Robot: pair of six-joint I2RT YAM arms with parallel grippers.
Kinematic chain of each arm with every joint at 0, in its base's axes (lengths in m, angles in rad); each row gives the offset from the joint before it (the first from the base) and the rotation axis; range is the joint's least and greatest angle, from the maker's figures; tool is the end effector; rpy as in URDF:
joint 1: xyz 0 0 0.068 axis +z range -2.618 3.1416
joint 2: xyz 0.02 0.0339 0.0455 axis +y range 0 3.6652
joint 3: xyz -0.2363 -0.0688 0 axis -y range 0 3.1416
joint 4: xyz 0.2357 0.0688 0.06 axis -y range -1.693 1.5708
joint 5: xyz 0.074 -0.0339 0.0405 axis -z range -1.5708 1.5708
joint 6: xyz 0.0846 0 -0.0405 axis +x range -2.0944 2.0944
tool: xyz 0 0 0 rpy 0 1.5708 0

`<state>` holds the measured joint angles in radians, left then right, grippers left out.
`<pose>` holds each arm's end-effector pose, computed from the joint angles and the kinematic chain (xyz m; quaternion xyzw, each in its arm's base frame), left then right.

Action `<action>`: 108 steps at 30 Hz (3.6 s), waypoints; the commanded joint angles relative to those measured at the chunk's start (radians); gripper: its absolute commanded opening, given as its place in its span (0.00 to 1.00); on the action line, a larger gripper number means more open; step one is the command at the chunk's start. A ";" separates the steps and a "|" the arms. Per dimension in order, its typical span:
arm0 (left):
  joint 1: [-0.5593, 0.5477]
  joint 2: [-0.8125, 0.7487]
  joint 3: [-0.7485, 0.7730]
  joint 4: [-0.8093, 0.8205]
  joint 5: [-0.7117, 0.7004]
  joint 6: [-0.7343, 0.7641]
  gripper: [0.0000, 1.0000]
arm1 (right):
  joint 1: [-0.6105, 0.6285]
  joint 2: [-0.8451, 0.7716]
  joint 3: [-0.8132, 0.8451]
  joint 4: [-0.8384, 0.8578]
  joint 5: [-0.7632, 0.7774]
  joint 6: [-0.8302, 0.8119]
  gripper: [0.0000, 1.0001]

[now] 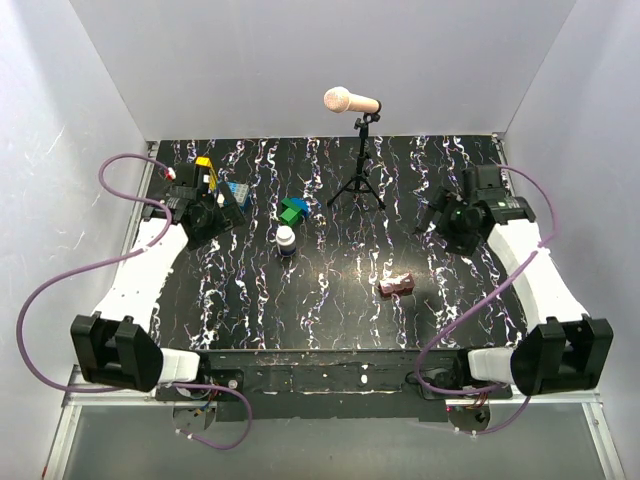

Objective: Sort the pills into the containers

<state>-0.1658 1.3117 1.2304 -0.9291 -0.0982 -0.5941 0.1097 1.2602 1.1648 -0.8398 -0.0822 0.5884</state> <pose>0.2808 -0.0386 0.2486 -0.2172 0.9350 -0.0586 0.2740 0.2797 0.0378 0.2484 0.2125 0.9251 0.1435 0.2800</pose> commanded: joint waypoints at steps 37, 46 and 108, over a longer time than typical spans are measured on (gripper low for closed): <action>0.002 -0.128 0.037 0.001 0.328 0.093 0.98 | 0.174 0.387 -0.176 0.246 -0.133 0.119 0.96; 0.002 -0.123 0.027 -0.005 0.311 0.100 0.98 | 0.271 0.537 0.065 0.125 -0.012 0.061 0.96; 0.002 -0.161 -0.028 0.047 0.440 0.129 0.98 | 0.499 0.528 0.018 0.073 0.214 -0.121 0.25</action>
<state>-0.1658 1.1557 1.1835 -0.8860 0.3298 -0.4717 0.5964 1.7718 1.1564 -0.7601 0.1066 0.4679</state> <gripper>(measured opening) 0.981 0.500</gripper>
